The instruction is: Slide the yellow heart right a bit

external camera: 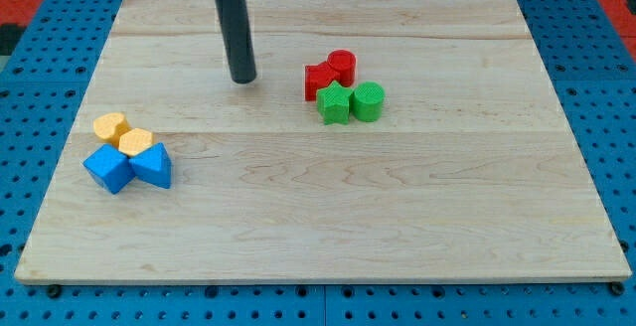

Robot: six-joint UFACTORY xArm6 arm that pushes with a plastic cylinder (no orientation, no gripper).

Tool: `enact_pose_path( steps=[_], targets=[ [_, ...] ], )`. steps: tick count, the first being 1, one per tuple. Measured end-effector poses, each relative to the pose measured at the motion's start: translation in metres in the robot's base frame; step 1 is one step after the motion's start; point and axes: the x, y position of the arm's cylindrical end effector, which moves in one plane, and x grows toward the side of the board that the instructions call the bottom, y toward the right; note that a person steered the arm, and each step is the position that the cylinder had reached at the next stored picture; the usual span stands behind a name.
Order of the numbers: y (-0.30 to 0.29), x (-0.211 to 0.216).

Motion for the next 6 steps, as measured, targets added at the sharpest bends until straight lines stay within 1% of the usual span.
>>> enact_pose_path(
  steps=[1, 2, 3, 4, 6],
  targets=[
    [-0.047, -0.022],
    [-0.073, -0.041],
    [-0.146, -0.03],
    [-0.193, -0.012],
    [-0.195, 0.032]
  ],
)
